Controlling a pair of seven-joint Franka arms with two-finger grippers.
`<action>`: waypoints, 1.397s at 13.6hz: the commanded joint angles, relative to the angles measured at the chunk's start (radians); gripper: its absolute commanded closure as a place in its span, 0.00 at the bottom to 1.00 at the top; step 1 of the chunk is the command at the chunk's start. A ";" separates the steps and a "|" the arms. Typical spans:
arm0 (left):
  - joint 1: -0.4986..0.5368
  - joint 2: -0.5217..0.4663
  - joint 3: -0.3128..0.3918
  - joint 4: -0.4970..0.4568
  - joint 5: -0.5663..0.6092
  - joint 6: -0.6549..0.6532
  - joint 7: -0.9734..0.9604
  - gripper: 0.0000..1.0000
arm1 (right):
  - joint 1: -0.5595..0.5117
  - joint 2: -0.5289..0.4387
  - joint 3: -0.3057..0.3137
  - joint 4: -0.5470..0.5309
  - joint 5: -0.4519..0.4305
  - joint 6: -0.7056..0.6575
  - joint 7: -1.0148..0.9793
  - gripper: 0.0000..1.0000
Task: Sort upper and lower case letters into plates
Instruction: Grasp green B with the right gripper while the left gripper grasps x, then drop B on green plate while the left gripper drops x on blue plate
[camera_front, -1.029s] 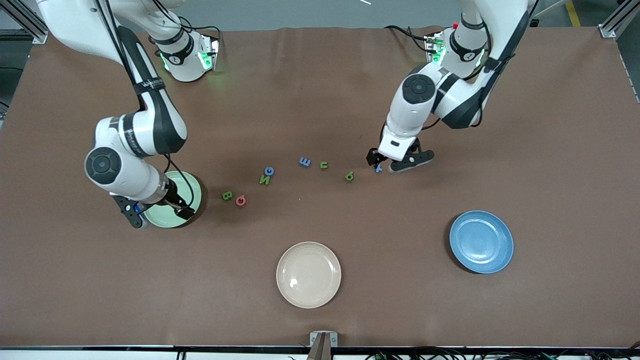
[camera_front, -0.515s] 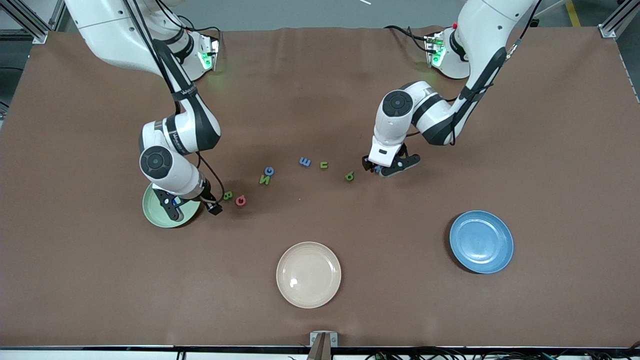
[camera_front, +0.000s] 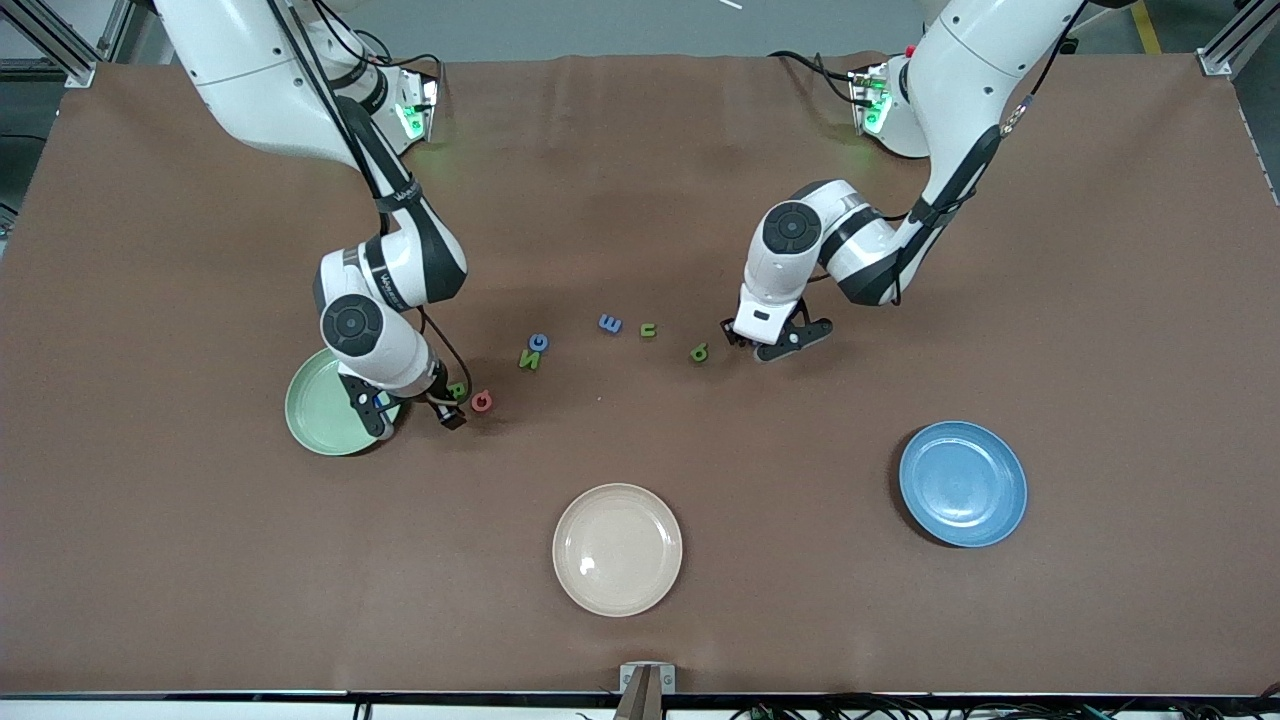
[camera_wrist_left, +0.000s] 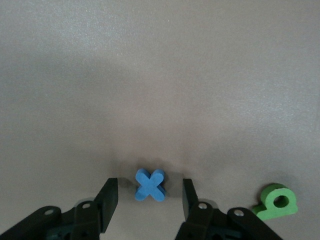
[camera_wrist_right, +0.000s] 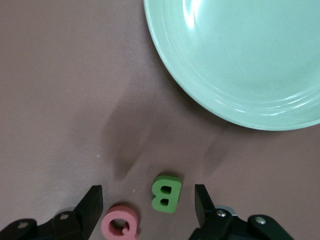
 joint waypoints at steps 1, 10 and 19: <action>0.008 0.008 -0.004 0.010 0.024 0.006 -0.019 0.47 | 0.009 -0.016 -0.004 -0.058 0.013 0.047 0.014 0.24; 0.037 0.005 0.000 0.083 0.022 -0.009 -0.019 0.95 | 0.025 -0.016 -0.004 -0.063 0.016 0.039 0.045 1.00; 0.308 -0.069 -0.001 0.188 0.024 -0.117 0.192 0.99 | -0.257 -0.153 -0.003 -0.022 0.146 -0.249 -0.556 1.00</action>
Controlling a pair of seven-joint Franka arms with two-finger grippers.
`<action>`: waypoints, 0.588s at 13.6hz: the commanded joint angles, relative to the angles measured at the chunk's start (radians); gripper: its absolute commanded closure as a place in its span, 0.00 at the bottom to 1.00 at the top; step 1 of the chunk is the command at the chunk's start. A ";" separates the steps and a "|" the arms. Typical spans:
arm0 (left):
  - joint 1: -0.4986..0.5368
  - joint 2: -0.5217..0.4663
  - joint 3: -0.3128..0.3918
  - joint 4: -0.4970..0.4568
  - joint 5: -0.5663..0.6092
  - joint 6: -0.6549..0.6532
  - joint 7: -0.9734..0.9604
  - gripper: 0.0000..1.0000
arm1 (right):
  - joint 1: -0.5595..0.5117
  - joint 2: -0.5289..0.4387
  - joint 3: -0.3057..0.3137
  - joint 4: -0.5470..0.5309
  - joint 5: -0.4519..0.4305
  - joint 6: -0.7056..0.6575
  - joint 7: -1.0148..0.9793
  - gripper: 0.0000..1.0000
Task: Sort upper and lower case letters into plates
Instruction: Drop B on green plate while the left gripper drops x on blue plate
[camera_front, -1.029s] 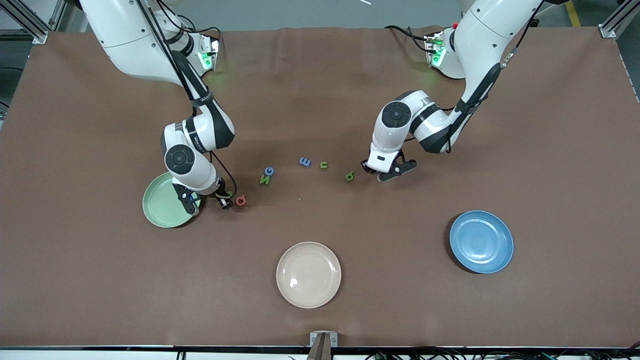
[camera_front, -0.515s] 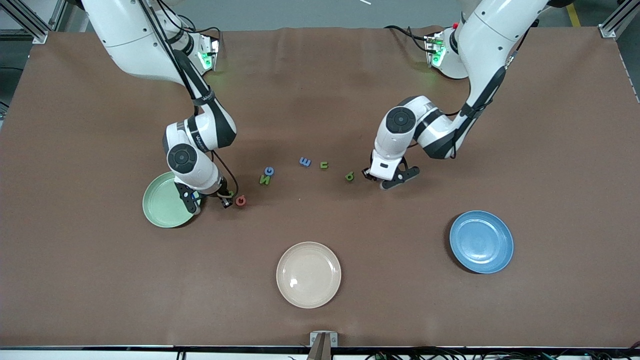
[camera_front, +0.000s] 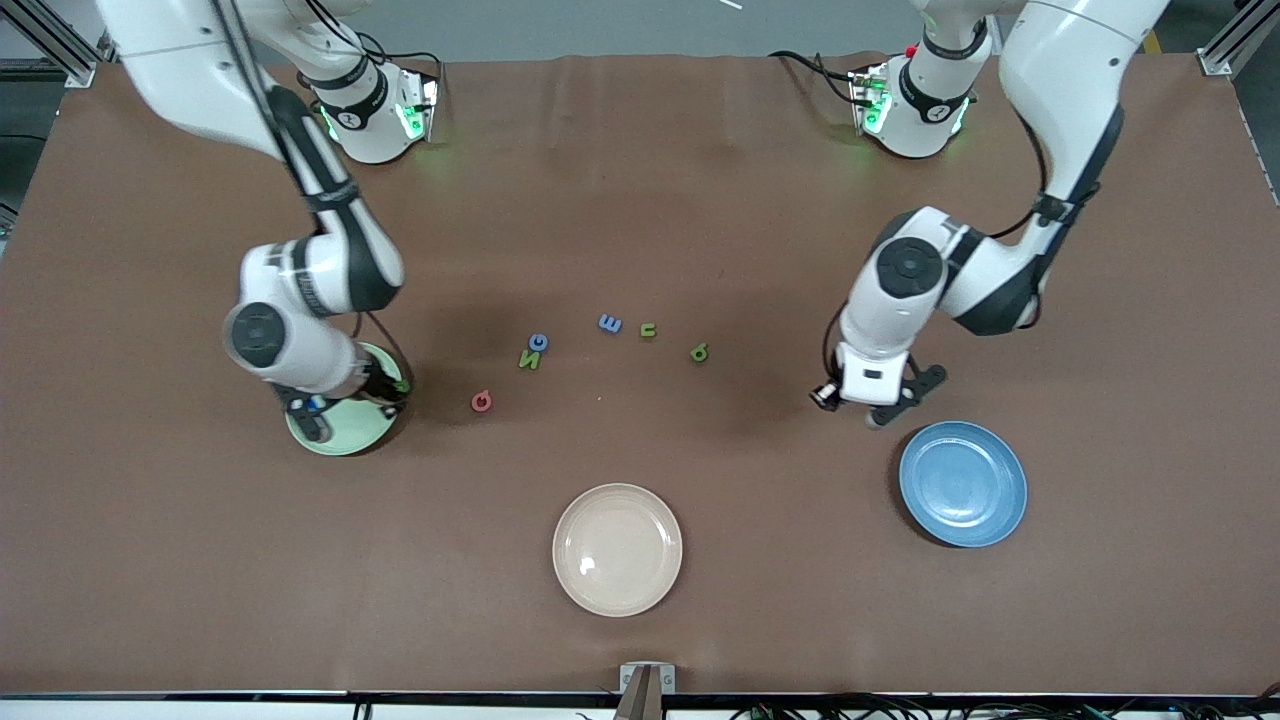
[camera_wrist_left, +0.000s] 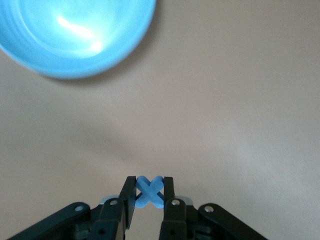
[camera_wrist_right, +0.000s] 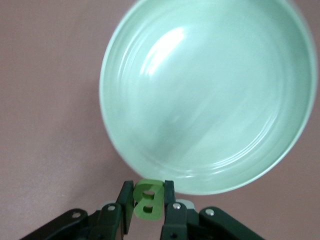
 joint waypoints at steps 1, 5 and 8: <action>0.083 0.030 -0.006 0.064 0.017 -0.018 0.145 0.99 | -0.079 -0.038 0.013 -0.024 0.046 -0.042 -0.192 1.00; 0.210 0.120 -0.005 0.162 0.017 -0.018 0.386 0.99 | -0.086 -0.034 0.011 -0.076 0.033 0.021 -0.234 1.00; 0.287 0.215 -0.005 0.239 0.019 -0.015 0.542 0.94 | -0.079 -0.029 0.011 -0.153 0.029 0.131 -0.268 1.00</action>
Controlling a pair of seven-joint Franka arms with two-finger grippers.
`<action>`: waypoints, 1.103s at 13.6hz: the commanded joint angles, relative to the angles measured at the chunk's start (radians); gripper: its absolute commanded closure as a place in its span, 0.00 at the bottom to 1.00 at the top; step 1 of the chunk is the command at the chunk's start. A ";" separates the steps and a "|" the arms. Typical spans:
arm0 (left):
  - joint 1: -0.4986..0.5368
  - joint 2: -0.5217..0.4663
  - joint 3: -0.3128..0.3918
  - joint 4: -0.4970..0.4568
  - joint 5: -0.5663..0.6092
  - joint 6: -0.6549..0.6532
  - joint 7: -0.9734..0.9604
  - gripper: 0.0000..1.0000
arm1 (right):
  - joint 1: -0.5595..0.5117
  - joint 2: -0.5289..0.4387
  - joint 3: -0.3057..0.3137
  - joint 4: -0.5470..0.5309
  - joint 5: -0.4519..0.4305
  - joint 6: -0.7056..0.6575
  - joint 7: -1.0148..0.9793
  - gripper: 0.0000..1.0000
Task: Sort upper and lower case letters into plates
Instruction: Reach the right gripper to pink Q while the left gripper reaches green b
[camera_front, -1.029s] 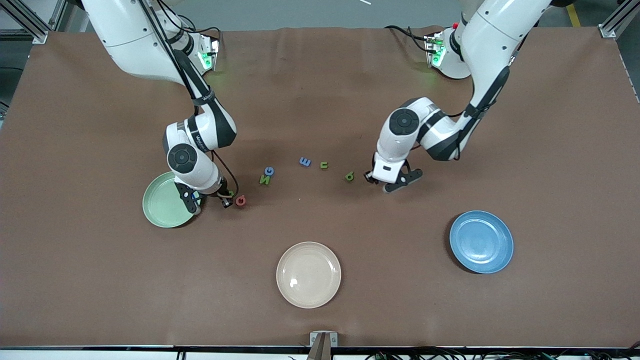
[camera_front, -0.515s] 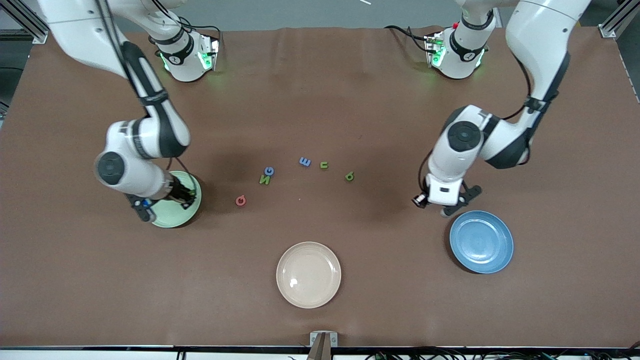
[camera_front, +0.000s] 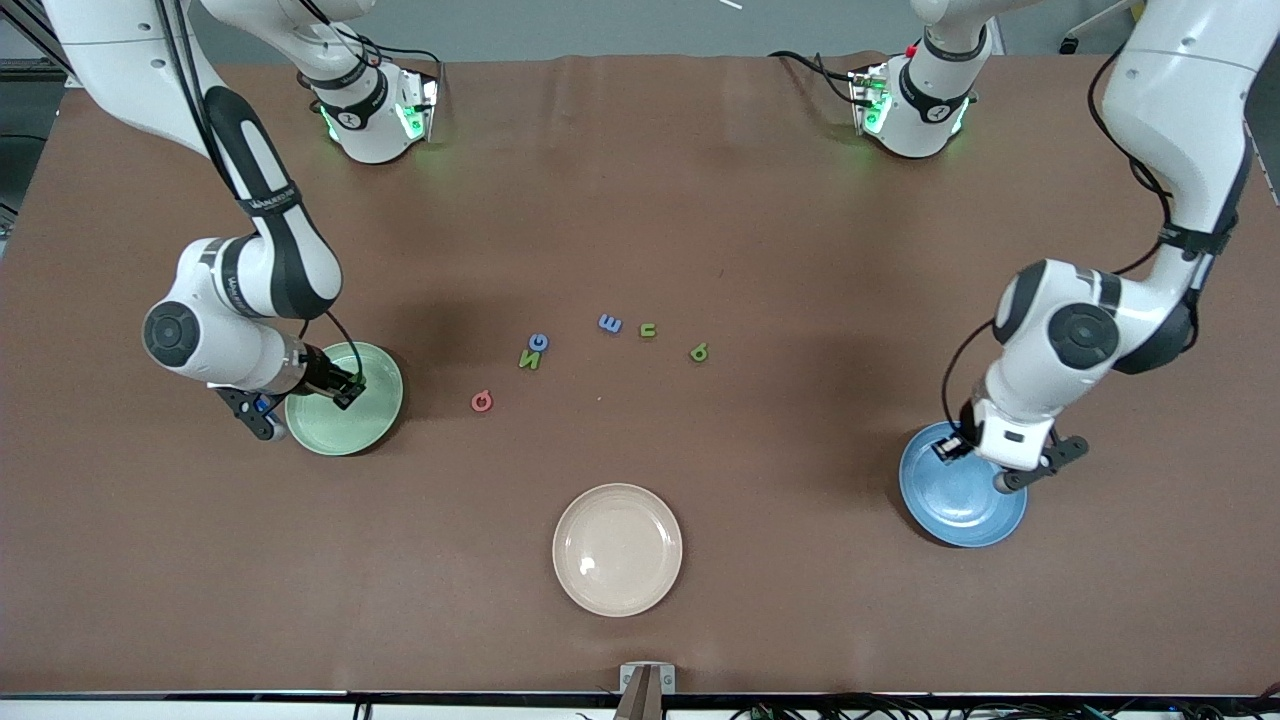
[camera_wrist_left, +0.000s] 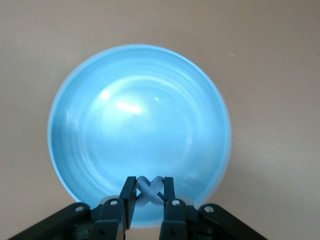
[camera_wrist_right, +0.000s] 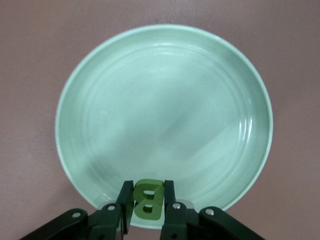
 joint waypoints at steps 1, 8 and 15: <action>0.048 0.093 -0.013 0.081 0.019 -0.011 0.105 0.86 | 0.006 -0.013 0.003 -0.086 0.001 0.103 -0.041 0.99; 0.037 0.103 0.021 0.096 0.080 -0.022 0.104 0.00 | 0.007 0.024 0.003 -0.091 -0.002 0.131 -0.048 0.93; -0.015 0.077 -0.189 0.096 0.068 -0.195 -0.054 0.00 | 0.006 0.019 0.003 -0.053 -0.003 0.087 -0.046 0.00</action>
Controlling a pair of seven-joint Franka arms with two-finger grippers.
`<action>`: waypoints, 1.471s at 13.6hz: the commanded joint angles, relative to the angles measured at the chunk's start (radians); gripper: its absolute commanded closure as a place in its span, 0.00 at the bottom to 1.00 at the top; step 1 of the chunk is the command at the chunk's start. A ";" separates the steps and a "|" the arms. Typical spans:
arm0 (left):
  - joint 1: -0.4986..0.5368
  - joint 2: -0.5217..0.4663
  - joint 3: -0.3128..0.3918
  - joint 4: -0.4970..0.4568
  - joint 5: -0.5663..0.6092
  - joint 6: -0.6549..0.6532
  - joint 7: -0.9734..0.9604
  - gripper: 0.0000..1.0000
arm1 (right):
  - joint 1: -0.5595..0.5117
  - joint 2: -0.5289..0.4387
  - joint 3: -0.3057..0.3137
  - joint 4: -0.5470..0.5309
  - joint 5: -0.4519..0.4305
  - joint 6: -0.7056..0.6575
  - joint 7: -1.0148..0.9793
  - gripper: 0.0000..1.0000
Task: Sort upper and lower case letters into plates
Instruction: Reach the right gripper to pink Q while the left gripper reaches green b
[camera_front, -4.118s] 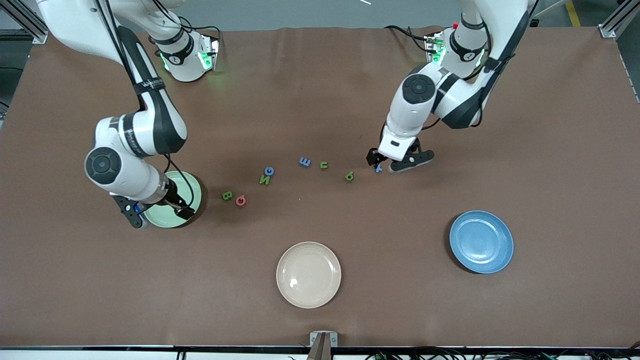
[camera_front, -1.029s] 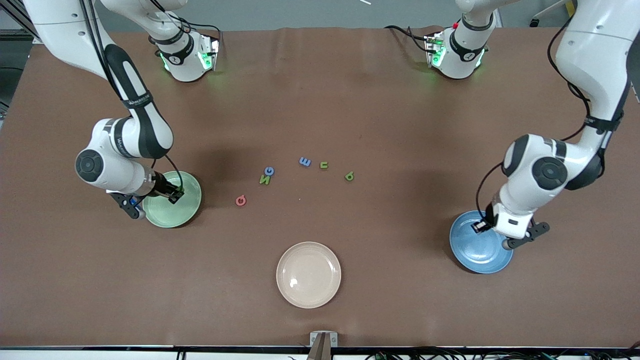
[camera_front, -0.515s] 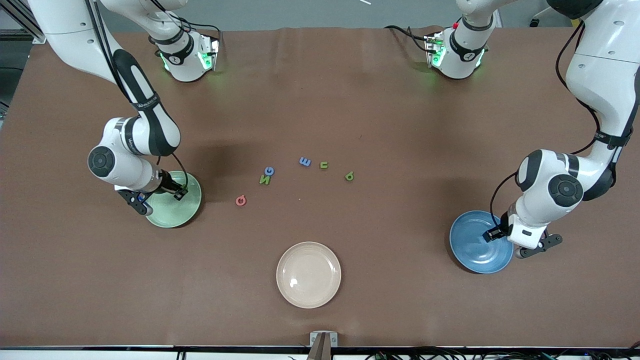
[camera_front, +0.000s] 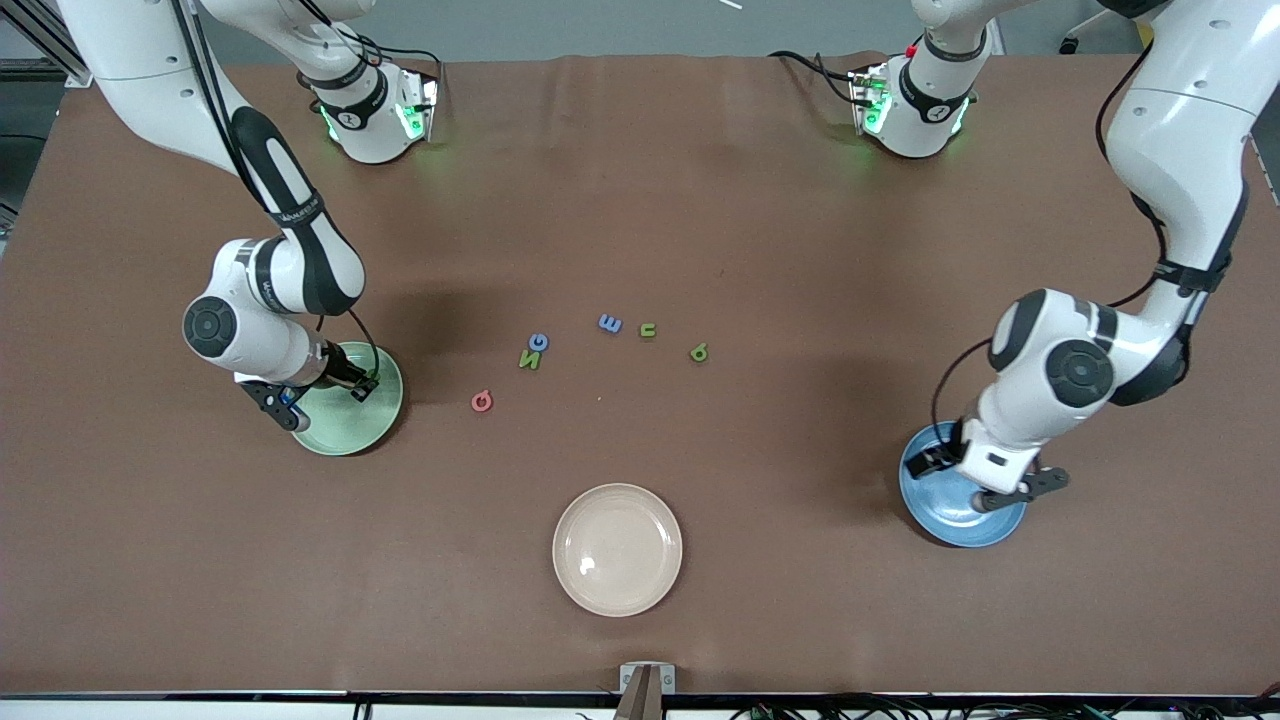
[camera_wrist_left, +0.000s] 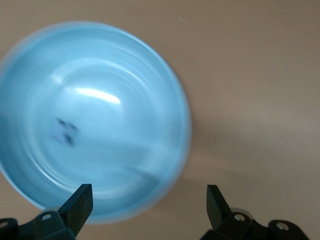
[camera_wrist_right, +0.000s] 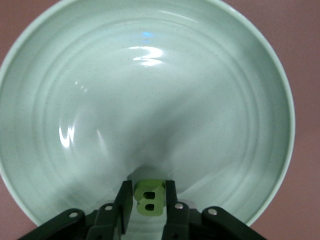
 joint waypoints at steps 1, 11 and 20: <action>-0.049 -0.021 -0.044 -0.007 0.009 -0.066 -0.111 0.00 | 0.004 -0.024 0.003 0.065 -0.002 -0.115 0.004 0.00; -0.345 0.020 -0.050 -0.032 0.022 -0.047 -0.704 0.00 | 0.272 0.076 0.006 0.272 0.009 -0.125 0.496 0.00; -0.491 0.120 -0.032 -0.056 0.225 0.023 -1.140 0.02 | 0.326 0.137 0.005 0.217 0.006 0.048 0.499 0.22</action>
